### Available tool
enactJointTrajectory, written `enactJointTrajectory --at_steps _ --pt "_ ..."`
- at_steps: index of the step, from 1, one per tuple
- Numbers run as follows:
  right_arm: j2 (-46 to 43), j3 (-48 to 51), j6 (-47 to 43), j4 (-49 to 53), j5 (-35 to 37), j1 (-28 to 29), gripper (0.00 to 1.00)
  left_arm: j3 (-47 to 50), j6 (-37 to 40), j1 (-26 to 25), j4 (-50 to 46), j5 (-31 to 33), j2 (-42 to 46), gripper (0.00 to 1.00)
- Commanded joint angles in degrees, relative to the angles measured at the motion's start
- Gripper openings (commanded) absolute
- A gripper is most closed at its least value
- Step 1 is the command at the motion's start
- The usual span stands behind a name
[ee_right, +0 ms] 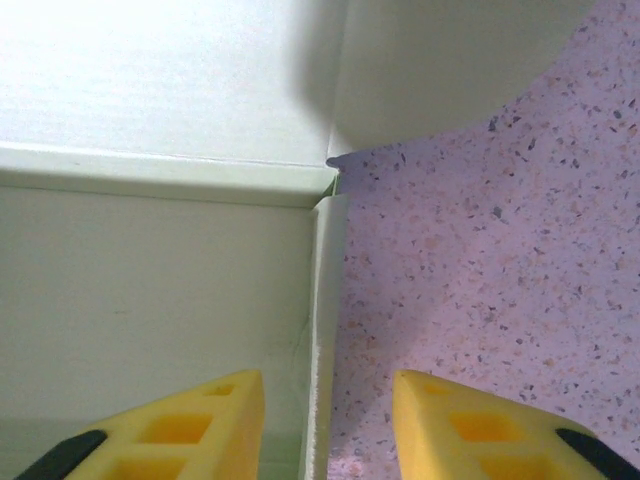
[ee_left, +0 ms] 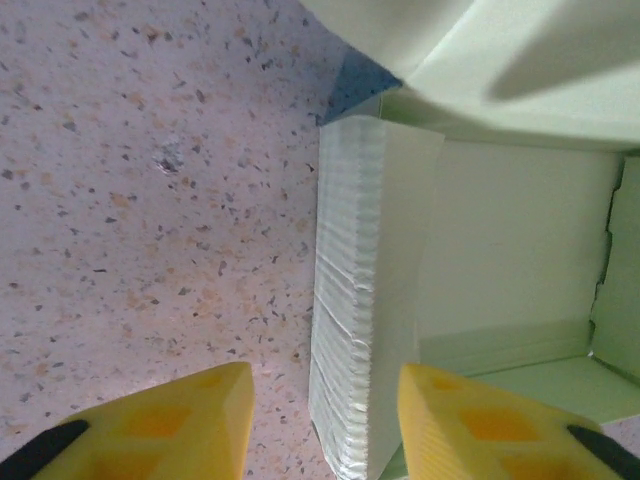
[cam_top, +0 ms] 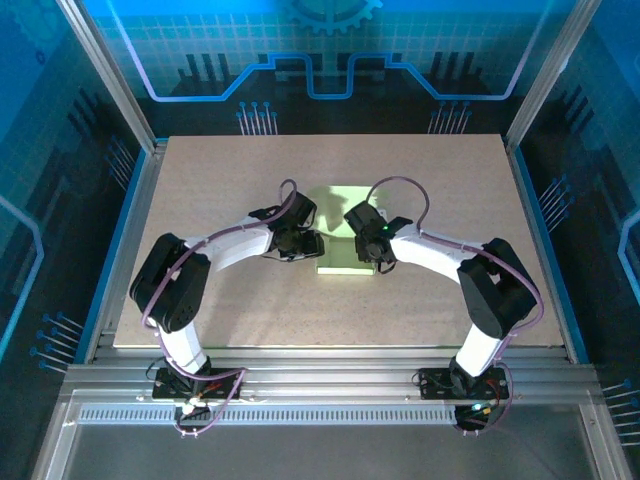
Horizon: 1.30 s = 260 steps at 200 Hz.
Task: Fold the paper box
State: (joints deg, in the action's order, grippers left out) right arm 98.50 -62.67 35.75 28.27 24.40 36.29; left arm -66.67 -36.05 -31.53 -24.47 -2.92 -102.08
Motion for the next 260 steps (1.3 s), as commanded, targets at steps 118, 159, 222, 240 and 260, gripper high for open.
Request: enactJointTrajectory --at_steps 118,159,222,240,260 --pt "-7.19 4.42 -0.95 -4.79 -4.36 -1.49 0.54 -3.63 -0.51 -1.07 -2.22 1.06 -5.01 0.25" --pt "-16.32 11.92 -0.72 -13.36 -5.9 -2.49 0.58 -1.95 -0.25 -1.18 -2.08 3.4 -0.79 0.47" --pt "-27.4 25.51 -1.21 -24.84 -14.23 -8.44 0.63 4.17 0.15 -0.88 5.46 6.92 5.66 0.42" --pt "-28.07 26.41 -1.03 -24.49 -14.71 -9.02 0.63 3.24 0.08 -0.64 5.42 5.92 4.14 0.38" --pt "-28.7 26.99 -1.03 -24.43 -15.08 -9.27 0.63 1.71 -0.08 -0.68 4.63 5.2 1.84 0.34"
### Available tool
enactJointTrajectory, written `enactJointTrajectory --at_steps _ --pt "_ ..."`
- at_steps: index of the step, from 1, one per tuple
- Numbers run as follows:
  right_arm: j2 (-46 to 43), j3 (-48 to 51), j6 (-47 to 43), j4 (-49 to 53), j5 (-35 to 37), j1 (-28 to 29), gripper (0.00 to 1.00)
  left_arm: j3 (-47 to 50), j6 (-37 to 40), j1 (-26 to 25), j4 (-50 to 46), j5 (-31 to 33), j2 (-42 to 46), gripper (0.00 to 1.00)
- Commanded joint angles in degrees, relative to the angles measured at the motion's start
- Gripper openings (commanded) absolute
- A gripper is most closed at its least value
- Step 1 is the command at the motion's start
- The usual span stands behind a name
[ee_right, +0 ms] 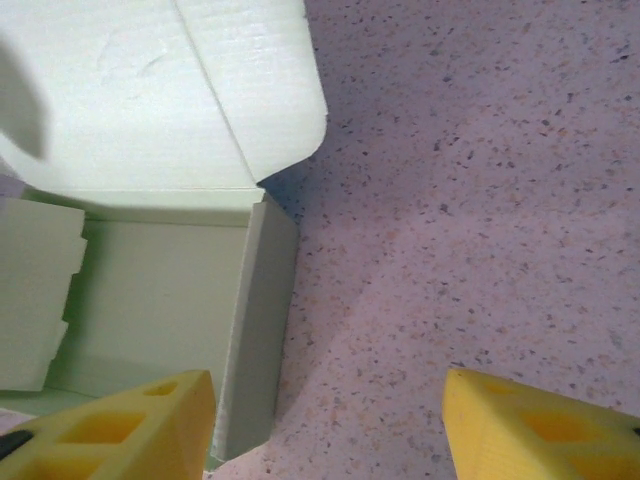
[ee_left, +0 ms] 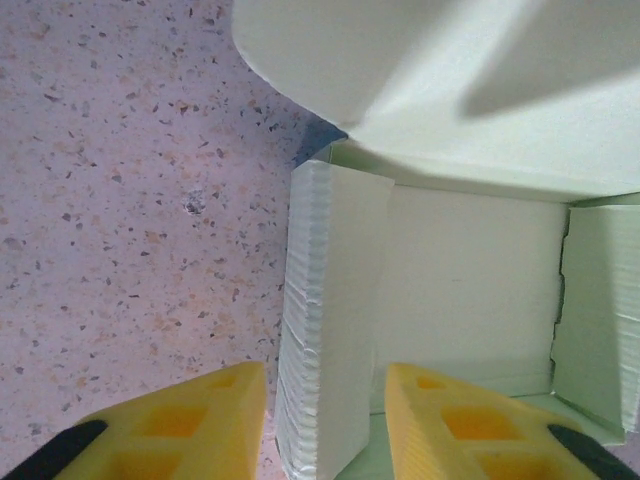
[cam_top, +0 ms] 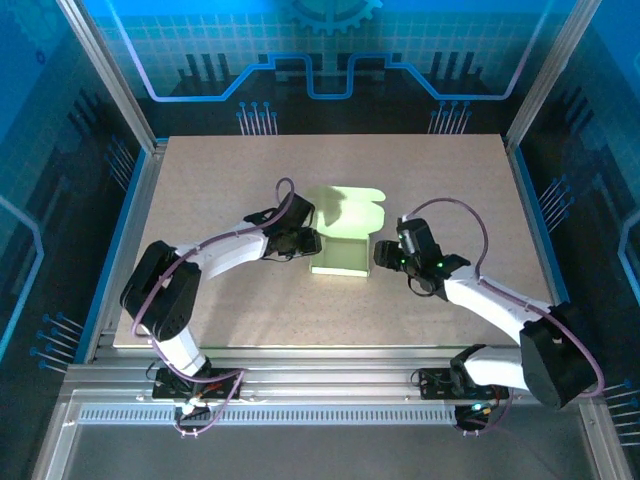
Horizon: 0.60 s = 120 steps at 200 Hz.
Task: Fold the paper box
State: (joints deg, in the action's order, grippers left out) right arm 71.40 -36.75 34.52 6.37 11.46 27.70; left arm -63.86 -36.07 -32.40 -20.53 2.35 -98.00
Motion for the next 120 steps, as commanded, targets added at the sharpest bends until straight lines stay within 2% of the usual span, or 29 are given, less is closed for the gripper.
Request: enactJointTrajectory --at_steps 1,111,120 --pt "-1.65 1.07 0.19 -2.52 -2.15 -0.66 0.63 -1.19 -0.06 0.17 0.68 -0.11 -2.4 0.34" --pt "-0.27 0.72 0.36 -2.97 -3.29 -0.98 0.63 -1.56 0.02 0.15 -0.03 -0.08 -7.02 0.19" --pt "-0.24 0.73 0.3 -2.95 -3.35 -0.98 0.63 -1.62 0.17 0.15 -0.02 -0.06 -7.33 0.13"
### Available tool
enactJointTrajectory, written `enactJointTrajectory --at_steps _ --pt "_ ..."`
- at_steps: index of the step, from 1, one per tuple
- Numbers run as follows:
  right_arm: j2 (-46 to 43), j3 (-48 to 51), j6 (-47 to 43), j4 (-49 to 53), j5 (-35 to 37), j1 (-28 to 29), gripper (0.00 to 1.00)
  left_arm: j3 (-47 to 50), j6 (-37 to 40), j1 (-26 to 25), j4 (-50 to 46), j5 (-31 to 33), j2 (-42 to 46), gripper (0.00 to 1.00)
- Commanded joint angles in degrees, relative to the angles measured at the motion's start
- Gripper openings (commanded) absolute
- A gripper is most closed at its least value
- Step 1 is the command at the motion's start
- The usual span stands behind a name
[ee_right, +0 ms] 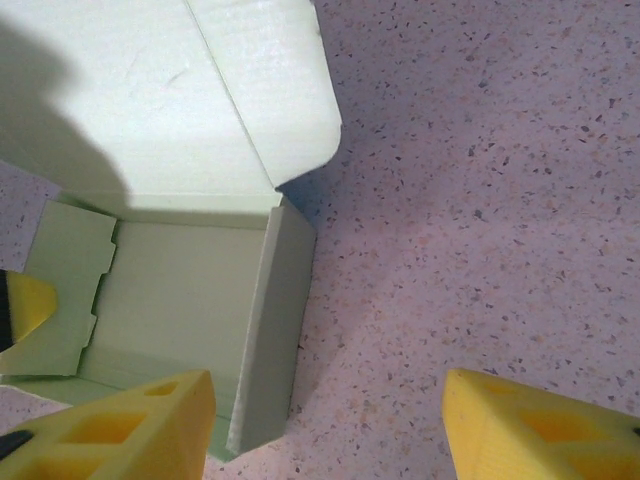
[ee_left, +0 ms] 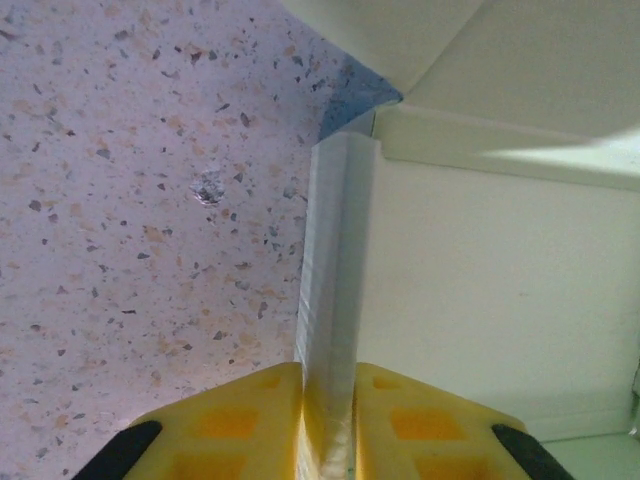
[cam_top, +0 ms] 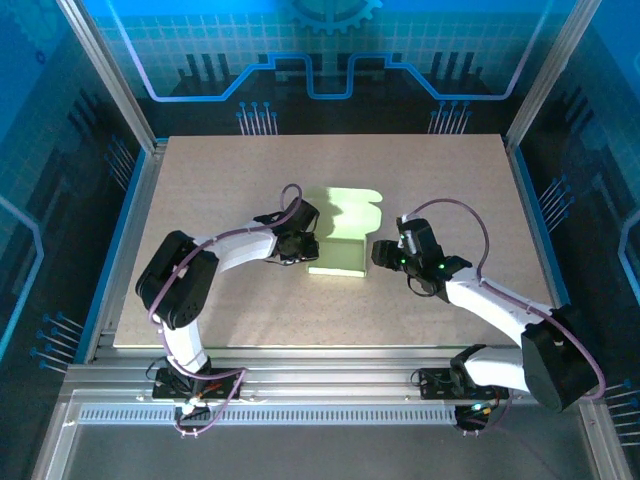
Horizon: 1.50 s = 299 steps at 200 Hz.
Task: Fold the paper box
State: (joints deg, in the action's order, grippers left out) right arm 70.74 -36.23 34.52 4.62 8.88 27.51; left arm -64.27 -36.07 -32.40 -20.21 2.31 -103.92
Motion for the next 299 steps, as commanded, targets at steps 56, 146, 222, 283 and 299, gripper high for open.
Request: enactJointTrajectory --at_steps 56,146,222,283,299 --pt "-0.59 0.63 0.7 -1.28 0.12 -0.79 0.62 -1.48 1.35 0.04 -2.01 2.09 -3.06 0.07" --pt "-8.5 7.74 13.59 -10.55 -10.05 -11.54 0.6 13.74 -1.22 1.94 30.4 -11.54 10.6 0.0" --pt "4.65 6.41 18.02 -36.02 -32.5 -10.77 0.53 17.51 -10.49 1.84 51.06 -20.42 10.81 0.0" --pt "8.62 3.07 15.57 -41.15 -34.24 -4.77 0.5 17.34 -11.74 1.32 53.42 -21.3 9.17 0.0" --pt "9.48 3.22 16.05 -41.65 -33.4 -4.54 0.5 17.67 -11.41 1.34 53.34 -21.07 9.72 0.0"
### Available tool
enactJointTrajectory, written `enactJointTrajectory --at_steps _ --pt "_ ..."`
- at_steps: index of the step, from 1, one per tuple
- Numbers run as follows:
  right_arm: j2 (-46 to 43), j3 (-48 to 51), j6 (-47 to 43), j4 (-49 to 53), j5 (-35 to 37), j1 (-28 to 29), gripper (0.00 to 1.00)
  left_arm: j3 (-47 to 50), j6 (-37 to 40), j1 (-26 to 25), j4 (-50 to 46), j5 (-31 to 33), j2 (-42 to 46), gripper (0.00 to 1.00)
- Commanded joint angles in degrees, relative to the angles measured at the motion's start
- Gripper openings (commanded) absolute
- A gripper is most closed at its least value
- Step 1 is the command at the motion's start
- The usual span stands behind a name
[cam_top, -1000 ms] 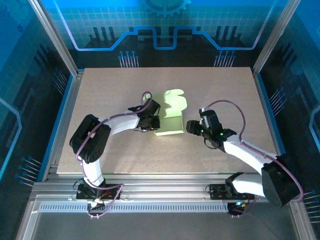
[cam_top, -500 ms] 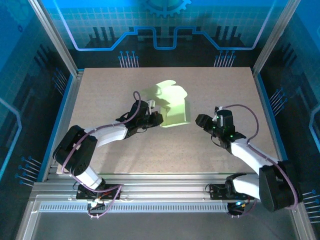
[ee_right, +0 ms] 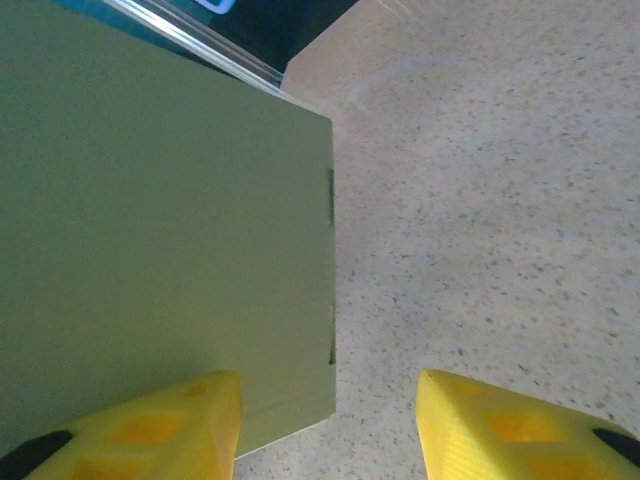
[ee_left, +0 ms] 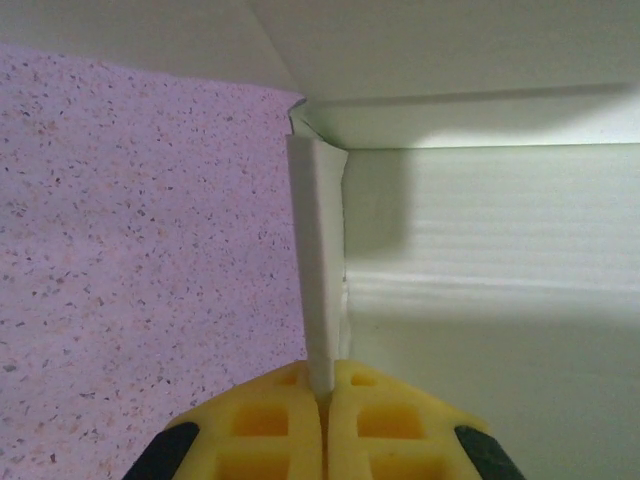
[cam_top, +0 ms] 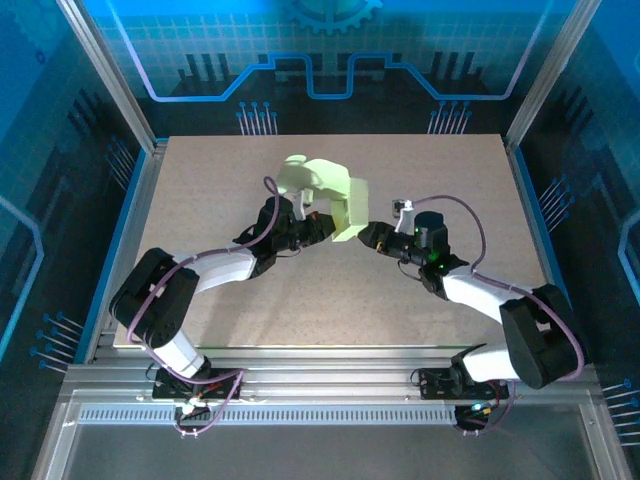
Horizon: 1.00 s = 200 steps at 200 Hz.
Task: Fold the paper box
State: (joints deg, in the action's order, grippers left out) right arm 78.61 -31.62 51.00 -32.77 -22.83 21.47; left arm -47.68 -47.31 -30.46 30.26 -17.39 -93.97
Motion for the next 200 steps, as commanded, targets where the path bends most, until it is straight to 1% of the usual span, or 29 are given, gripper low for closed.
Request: enactJointTrajectory --at_steps 1,30,52,78,99,117,146,200 --pt "1.62 -1.32 -0.45 -4.19 -1.65 1.48 0.5 1.13 -0.16 -0.63 2.87 -1.36 -0.19 0.0" --pt "1.21 -0.23 0.04 -3.35 0.59 0.4 0.52 2.43 0.57 -0.63 4.16 -1.26 1.07 0.0" --pt "0.26 0.65 0.09 -3.52 -0.09 -0.85 0.53 4.06 0.57 -0.62 7.52 -1.48 2.17 0.0" --pt "-0.47 2.31 1.38 -5.43 -0.84 -2.89 0.53 6.35 0.66 -0.65 14.0 -2.38 3.12 0.0" --pt "-0.06 2.87 3.05 -7.63 -2.7 -4.65 0.53 8.23 2.53 -0.69 17.05 -2.39 4.45 0.0" --pt "0.81 2.77 4.14 -9.55 -4.67 -5.54 0.54 9.42 5.26 -1.05 17.47 -1.98 6.15 0.0" --pt "1.71 2.38 5.21 -11.86 -6.58 -5.81 0.54 10.31 9.91 -1.74 15.42 -0.36 8.99 0.0" --pt "1.81 1.39 4.69 -12.69 -9.24 -4.69 0.53 11.12 12.15 -2.11 13.55 1.76 10.57 0.0"
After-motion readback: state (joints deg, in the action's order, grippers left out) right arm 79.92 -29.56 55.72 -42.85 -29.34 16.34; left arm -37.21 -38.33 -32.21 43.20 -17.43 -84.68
